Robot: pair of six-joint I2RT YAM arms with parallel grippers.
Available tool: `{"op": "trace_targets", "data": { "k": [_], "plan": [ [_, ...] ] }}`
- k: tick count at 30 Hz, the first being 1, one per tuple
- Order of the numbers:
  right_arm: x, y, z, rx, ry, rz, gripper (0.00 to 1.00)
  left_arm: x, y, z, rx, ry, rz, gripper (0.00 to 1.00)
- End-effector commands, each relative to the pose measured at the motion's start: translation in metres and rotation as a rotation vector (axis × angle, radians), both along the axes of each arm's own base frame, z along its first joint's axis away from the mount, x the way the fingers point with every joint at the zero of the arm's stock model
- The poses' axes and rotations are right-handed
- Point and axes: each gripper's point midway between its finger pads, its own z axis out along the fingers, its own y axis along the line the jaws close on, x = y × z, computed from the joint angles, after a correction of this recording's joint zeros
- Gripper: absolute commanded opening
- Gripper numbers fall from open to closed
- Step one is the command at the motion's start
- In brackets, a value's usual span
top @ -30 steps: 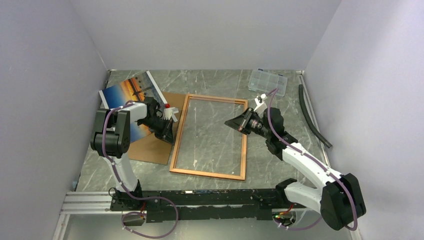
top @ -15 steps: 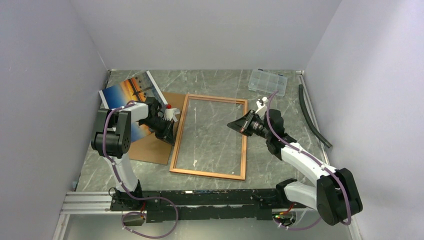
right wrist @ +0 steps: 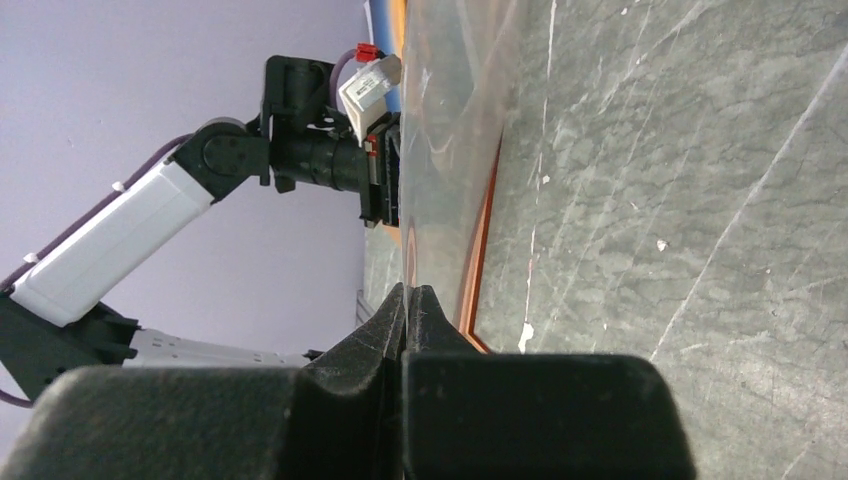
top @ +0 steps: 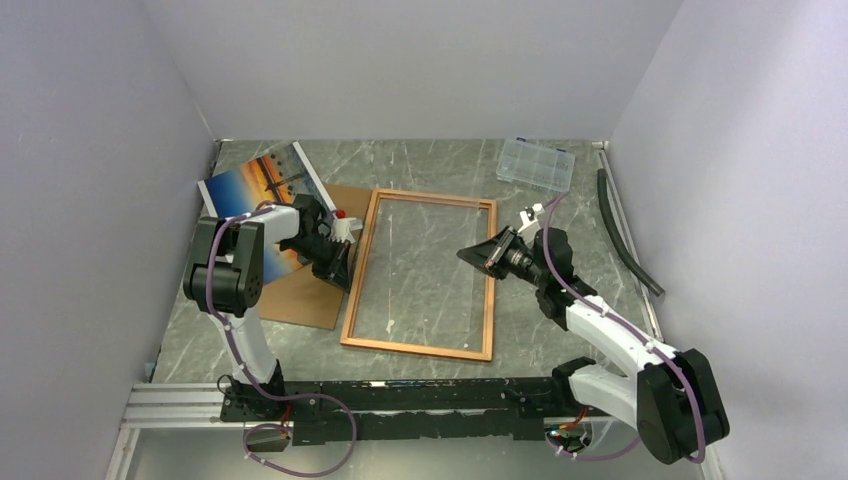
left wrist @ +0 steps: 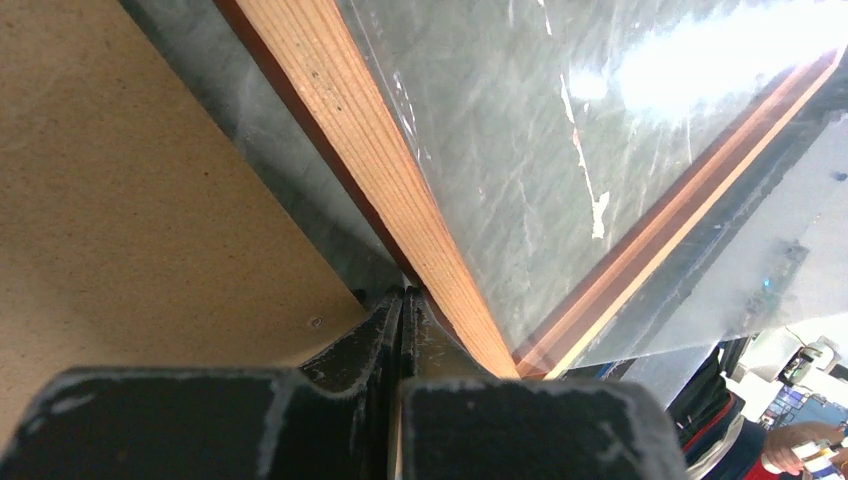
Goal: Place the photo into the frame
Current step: Place the photo frame item in the photo frame.
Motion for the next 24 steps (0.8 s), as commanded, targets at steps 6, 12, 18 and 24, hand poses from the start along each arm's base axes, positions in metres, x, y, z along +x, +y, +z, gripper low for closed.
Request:
{"op": "trace_targets", "data": {
  "k": [6,12,18,24],
  "plan": [
    [-0.004,0.001,0.006,0.034,0.010,-0.009,0.00,0.002,-0.013,0.006,-0.049,-0.014,-0.020,0.05],
    [0.002,0.006,0.013,0.028,-0.023,0.019,0.00,0.002,-0.012,0.006,-0.042,-0.016,-0.021,0.05],
    [0.006,0.013,0.027,0.046,-0.072,0.060,0.00,0.003,-0.013,0.007,-0.044,-0.016,-0.021,0.04],
    [0.003,0.016,0.039,0.059,-0.121,0.090,0.00,0.003,-0.013,0.005,-0.045,-0.009,-0.018,0.04]
  ]
}}
